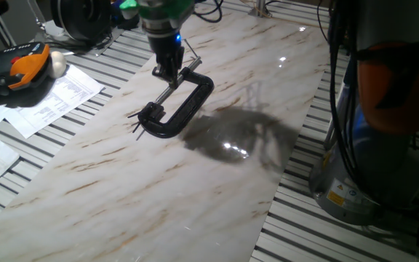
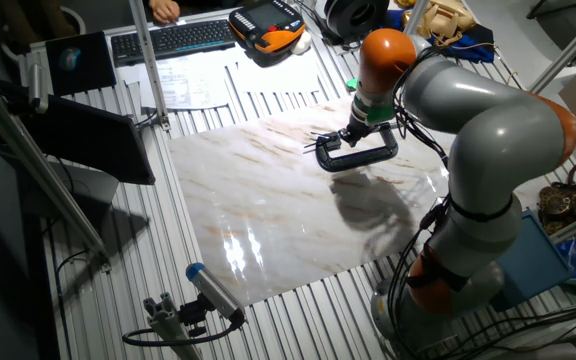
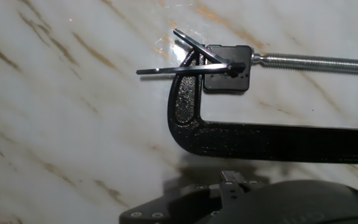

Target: Turn the hands of a clock

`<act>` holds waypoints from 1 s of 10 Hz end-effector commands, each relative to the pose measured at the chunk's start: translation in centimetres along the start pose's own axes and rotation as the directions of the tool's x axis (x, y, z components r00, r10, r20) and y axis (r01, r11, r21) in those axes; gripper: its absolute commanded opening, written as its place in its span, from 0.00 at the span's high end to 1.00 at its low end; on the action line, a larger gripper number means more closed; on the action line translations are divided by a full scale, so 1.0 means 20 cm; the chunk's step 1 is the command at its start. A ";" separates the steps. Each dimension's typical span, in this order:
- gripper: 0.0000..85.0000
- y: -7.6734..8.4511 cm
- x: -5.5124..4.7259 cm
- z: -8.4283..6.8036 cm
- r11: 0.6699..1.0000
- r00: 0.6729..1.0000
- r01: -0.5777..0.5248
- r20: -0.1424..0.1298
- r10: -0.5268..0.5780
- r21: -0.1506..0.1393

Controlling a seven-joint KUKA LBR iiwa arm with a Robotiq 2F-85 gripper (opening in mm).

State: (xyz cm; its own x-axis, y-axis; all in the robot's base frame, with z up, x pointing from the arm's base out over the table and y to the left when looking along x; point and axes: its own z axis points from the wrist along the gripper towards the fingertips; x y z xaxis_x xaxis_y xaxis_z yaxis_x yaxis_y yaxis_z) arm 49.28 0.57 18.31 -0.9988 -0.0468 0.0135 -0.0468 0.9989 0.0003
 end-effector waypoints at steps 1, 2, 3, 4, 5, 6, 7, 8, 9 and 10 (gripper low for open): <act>1.00 0.00 0.00 0.00 1.000 1.000 0.001 0.000 -0.001 0.003; 1.00 0.00 0.01 -0.01 1.000 1.000 0.004 0.001 -0.004 0.006; 1.00 0.00 0.02 -0.01 1.000 1.000 0.006 0.003 -0.006 0.007; 1.00 0.00 0.03 -0.01 1.000 1.000 0.010 0.006 -0.010 0.008; 1.00 0.00 0.03 -0.02 1.000 1.000 0.013 0.009 -0.014 0.009; 1.00 0.00 0.04 -0.02 1.000 1.000 0.018 0.011 -0.018 0.014; 1.00 0.00 0.04 -0.02 0.999 1.000 0.024 0.016 -0.024 0.021; 1.00 0.00 0.04 -0.02 0.999 0.999 0.025 0.020 -0.026 0.024; 1.00 0.00 0.04 -0.02 0.999 0.999 0.025 0.020 -0.026 0.026; 1.00 0.00 0.03 -0.01 0.999 1.000 0.024 0.020 -0.024 0.026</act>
State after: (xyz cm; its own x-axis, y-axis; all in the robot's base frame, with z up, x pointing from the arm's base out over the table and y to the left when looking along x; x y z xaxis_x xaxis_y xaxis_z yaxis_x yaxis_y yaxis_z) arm 48.63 0.60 18.59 -0.9975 -0.0708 -0.0064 -0.0707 0.9972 -0.0250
